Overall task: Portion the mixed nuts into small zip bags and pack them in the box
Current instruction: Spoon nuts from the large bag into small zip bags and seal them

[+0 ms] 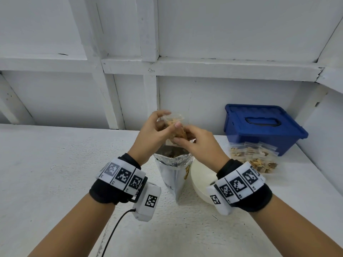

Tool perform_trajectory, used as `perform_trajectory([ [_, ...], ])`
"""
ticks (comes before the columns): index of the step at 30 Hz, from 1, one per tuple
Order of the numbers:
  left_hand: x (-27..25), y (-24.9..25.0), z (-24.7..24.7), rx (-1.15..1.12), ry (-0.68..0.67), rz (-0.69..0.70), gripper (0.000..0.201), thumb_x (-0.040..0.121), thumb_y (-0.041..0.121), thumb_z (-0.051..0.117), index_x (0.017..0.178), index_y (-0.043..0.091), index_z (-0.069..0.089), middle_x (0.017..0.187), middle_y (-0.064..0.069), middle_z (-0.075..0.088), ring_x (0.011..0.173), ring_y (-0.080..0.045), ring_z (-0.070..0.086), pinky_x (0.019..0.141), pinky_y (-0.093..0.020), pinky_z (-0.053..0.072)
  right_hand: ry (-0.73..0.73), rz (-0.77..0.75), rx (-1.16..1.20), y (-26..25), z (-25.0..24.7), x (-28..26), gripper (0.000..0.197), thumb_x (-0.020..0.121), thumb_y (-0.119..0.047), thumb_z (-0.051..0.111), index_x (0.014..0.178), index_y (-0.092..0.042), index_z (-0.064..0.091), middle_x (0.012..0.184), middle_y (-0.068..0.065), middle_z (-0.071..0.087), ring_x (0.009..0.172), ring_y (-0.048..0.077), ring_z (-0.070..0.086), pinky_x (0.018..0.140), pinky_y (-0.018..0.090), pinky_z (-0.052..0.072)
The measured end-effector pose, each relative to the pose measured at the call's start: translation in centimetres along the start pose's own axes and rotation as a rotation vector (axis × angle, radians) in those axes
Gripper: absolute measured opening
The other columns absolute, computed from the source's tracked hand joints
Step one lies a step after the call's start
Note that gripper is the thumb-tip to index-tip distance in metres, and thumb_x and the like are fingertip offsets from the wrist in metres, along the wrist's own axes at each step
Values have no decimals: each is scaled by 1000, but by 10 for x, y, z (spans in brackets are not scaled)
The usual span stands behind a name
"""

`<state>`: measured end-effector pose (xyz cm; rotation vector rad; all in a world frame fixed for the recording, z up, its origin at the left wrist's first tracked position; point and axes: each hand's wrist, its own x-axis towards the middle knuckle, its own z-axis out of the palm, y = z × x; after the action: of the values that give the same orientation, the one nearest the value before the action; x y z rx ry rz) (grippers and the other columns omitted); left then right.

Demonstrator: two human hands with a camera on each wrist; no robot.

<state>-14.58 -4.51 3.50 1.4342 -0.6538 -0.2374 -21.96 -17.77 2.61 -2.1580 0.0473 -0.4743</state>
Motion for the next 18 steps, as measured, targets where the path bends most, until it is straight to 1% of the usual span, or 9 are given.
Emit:
perform_trajectory([
  [2, -1, -1, -3, 17, -45, -6, 39, 77, 36, 58, 110, 14, 57, 93, 0, 69, 86, -13, 67, 71, -24, 54, -49, 21, 32, 3, -5, -1, 26, 84, -24, 66, 108, -13, 65, 94, -2, 69, 83, 1, 62, 72, 8, 46],
  [3, -1, -2, -4, 26, -42, -8, 33, 82, 34, 56, 106, 11, 60, 90, 0, 69, 84, -13, 67, 69, -24, 54, -73, 30, 50, 4, -6, -2, 26, 85, -23, 65, 109, -13, 65, 95, -1, 70, 85, 4, 64, 75, 11, 48],
  [5, -1, -4, -3, 20, -1, -7, 18, 89, 24, 54, 93, 9, 63, 77, 3, 68, 72, -9, 66, 62, -20, 53, -80, 54, 81, 6, -7, -6, 25, 86, -23, 64, 109, -13, 65, 97, -1, 70, 89, 6, 65, 79, 16, 51],
  [7, 0, -6, -1, 52, 37, 12, 14, 90, 19, 55, 82, 11, 64, 64, 8, 66, 62, -4, 63, 55, -18, 51, -8, 76, 118, 5, -8, -9, 25, 88, -27, 61, 108, -14, 65, 96, -3, 69, 89, 6, 65, 77, 15, 52],
  [9, 0, -7, -1, 108, 41, 43, 14, 90, 18, 57, 79, 13, 64, 61, 10, 65, 61, -2, 61, 54, -16, 49, 100, 72, 149, 5, -9, -10, 24, 89, -29, 59, 106, -13, 65, 94, -4, 69, 87, 3, 64, 74, 15, 51],
  [11, -1, -8, 0, 147, 18, 75, 13, 89, 19, 58, 80, 15, 65, 63, 10, 66, 63, -2, 62, 55, -16, 49, 150, 64, 167, 6, -9, -10, 17, 90, -25, 58, 100, -15, 67, 86, -7, 68, 77, -2, 61, 64, 11, 47],
  [13, -3, -8, 0, 178, -23, 95, 11, 88, 23, 58, 82, 18, 66, 67, 9, 67, 65, -2, 64, 57, -17, 51, 151, 75, 178, 7, -11, -11, 10, 90, -19, 58, 91, -16, 67, 78, -6, 66, 69, -1, 59, 57, 10, 43],
  [15, -6, -9, -2, 235, -49, 98, 14, 87, 32, 54, 88, 23, 65, 75, 9, 69, 70, -3, 65, 61, -16, 51, 156, 96, 207, 7, -18, -13, 9, 90, -17, 57, 88, -16, 66, 75, -4, 65, 66, 4, 59, 54, 14, 45],
  [18, -6, -20, -20, 398, 21, 103, 17, 91, 35, 48, 98, 25, 60, 89, 9, 68, 81, -6, 65, 69, -19, 51, 208, 110, 248, 7, -43, -16, 10, 92, -16, 55, 89, -15, 64, 78, -2, 65, 67, 4, 58, 54, 17, 48],
])
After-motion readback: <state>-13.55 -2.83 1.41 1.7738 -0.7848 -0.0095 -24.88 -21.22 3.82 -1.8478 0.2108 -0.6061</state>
